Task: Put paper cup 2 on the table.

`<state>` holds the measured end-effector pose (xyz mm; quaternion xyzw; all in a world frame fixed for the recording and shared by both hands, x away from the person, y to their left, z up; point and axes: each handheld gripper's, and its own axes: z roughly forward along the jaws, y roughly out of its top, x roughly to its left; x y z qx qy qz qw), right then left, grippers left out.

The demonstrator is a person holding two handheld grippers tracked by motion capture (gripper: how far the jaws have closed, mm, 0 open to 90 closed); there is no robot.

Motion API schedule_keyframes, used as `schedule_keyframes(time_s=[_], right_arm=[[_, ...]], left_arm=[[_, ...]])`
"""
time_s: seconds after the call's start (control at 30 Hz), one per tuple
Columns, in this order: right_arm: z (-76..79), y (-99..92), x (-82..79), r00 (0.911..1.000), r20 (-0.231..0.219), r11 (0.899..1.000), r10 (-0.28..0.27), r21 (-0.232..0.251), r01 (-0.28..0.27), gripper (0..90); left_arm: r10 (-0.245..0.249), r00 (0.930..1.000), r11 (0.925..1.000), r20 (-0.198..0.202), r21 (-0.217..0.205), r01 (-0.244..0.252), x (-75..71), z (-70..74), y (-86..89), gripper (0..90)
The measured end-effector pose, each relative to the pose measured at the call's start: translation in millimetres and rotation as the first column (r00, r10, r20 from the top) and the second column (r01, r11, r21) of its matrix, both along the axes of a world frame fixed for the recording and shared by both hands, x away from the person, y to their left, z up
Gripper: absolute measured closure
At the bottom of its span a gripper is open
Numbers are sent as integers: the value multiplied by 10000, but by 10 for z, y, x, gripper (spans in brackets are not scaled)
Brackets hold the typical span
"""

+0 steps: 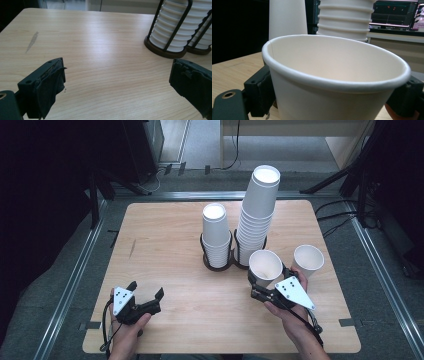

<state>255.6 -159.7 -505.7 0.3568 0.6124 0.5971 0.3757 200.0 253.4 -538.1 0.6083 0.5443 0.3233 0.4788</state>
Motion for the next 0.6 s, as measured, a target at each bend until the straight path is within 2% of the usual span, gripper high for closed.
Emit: schedule_keyframes(time_s=[0.3,0.6], right_arm=[[-165,100,119,9988,-89,9987,489,-166,-491,118],[-286,234,178,9939,-451,9938,1003,-429,-1022,118]], left_arm=[[258,9997,9997,-26,-16,-258,-87,-17,97,5],[360,9993,9993,-30,98,-359,-159,-35,141,5]])
